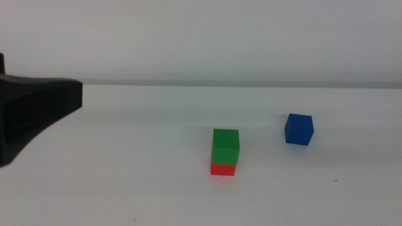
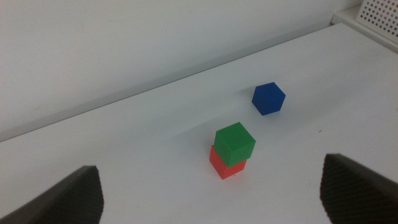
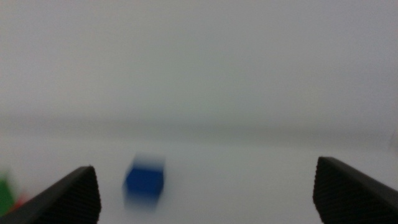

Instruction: Stack red cubes first, then green, then blue cubes in a specific spot.

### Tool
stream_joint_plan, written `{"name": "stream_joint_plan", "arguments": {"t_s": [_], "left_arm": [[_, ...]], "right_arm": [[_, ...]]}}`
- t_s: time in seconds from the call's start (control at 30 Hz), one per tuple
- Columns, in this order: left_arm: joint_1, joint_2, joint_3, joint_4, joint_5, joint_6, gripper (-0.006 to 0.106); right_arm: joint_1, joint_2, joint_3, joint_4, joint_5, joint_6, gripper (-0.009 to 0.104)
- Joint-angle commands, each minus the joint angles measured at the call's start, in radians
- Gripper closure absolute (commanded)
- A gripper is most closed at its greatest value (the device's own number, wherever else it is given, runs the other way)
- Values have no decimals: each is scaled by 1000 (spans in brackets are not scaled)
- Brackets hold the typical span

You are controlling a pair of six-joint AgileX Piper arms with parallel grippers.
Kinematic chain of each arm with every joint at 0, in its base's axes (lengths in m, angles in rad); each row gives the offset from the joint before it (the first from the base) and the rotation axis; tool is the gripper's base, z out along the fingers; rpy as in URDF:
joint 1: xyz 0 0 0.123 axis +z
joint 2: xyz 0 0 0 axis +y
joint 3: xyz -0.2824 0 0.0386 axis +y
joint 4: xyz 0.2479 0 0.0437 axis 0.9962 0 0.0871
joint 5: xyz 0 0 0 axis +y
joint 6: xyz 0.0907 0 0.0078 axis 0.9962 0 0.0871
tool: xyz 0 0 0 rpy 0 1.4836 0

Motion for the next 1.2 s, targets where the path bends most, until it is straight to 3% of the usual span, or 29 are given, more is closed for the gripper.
{"name": "stream_joint_plan", "arguments": {"t_s": [0.0, 0.07, 0.13, 0.33, 0.47, 0.6, 0.8, 0.87, 1.17], "left_arm": [[4, -4, 7, 2, -14, 2, 7], [4, -4, 7, 2, -14, 2, 7], [4, -4, 7, 2, -14, 2, 7], [4, -4, 7, 2, -14, 2, 7], [4, -4, 7, 2, -14, 0, 7], [4, -4, 7, 2, -19, 0, 7], [4, -4, 7, 2, -21, 0, 7], [4, -4, 7, 2, -21, 0, 7], [4, -4, 7, 2, -21, 0, 7]], "right_arm": [[-8, 192, -198, -12, 377, 2, 4], [-8, 331, -334, -2, 596, 2, 4], [-8, 442, -427, 15, 682, 22, 4], [-8, 666, -513, 103, 602, 57, 4], [-8, 810, -533, 109, 485, 59, 4], [-6, 1035, -692, 65, 538, 164, 5], [109, 1351, -943, -120, 661, 346, 8], [152, 1424, -996, -154, 671, 387, 8], [230, 1626, -1056, -154, 592, 498, 9]]}}
